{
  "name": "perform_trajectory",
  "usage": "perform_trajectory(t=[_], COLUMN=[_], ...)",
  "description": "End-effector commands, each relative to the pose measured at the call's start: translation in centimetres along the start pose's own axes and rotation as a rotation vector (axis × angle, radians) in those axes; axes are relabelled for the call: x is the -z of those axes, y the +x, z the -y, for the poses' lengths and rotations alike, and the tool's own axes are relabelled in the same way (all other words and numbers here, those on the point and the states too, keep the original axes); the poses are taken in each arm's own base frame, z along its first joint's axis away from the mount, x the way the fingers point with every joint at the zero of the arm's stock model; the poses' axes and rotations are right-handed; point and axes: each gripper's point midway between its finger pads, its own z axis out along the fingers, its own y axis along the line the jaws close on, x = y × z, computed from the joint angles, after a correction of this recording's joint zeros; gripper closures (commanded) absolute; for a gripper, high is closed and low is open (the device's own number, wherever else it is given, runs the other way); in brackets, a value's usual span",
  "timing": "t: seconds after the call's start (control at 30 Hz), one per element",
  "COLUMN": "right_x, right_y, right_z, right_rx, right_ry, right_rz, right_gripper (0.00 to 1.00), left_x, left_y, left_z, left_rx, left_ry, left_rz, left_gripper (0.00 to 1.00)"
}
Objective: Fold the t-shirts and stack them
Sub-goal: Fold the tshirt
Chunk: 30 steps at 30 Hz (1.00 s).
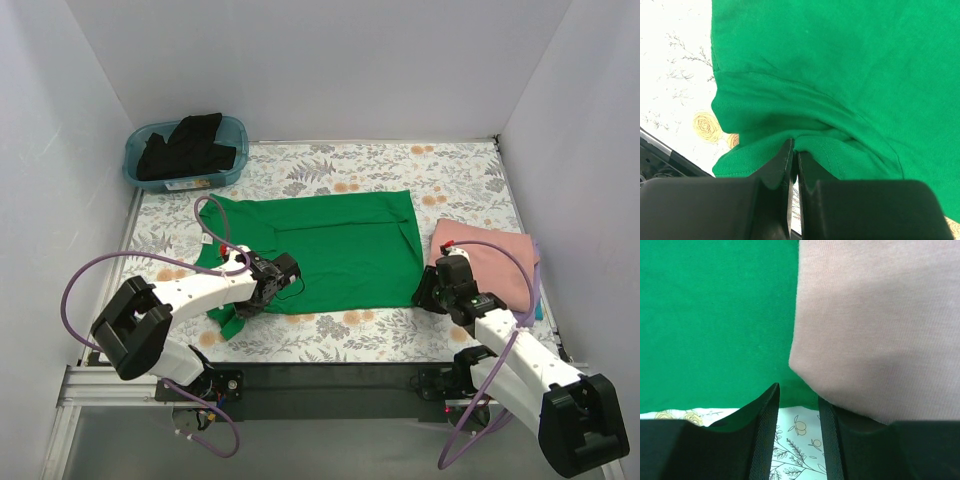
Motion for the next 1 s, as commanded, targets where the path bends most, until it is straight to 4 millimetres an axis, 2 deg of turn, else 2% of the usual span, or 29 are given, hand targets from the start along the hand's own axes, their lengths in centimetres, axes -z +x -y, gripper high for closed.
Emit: perform_trajectory(t=[0.0, 0.17, 0.23, 0.4, 0.53, 0.7, 0.9, 0.97], right_x=[0.1, -0.5, -0.8, -1.4, -1.6, -1.1, -0.4, -0.3], right_y=[0.0, 0.6, 0.8, 1.2, 1.2, 0.0, -2.3, -3.0], right_z=[1.4, 1.9, 1.9, 1.5, 1.6, 0.6, -0.6, -1.0], right_rx=[0.004, 0.009, 0.016, 0.021, 0.033, 0.054, 0.073, 0.082], right_ry=[0.085, 0.124, 0.125, 0.109, 0.126, 0.098, 0.068, 0.069], right_rz=[-0.012, -0.053, -0.067, -0.079, -0.083, -0.050, 0.008, 0.017], right_gripper=[0.55, 0.52, 0.54, 0.73, 0.98, 0.99, 0.99, 0.99], left_x=[0.1, 0.0, -0.1, -0.2, -0.5, -0.4, 0.2, 0.3], left_y=[-0.8, -0.8, -1.0, -1.3, -1.5, -2.3, -5.7, -6.8], left_z=[0.3, 0.3, 0.4, 0.2, 0.0, 0.1, 1.3, 2.3], left_rx=[0.017, 0.022, 0.026, 0.034, 0.049, 0.055, 0.052, 0.056], left_ry=[0.018, 0.022, 0.020, -0.006, -0.017, -0.017, -0.003, 0.013], left_rz=[0.031, 0.034, 0.041, 0.047, 0.050, 0.064, 0.146, 0.163], left_gripper=[1.00, 1.00, 1.00, 1.00, 1.00, 1.00, 1.00, 1.00])
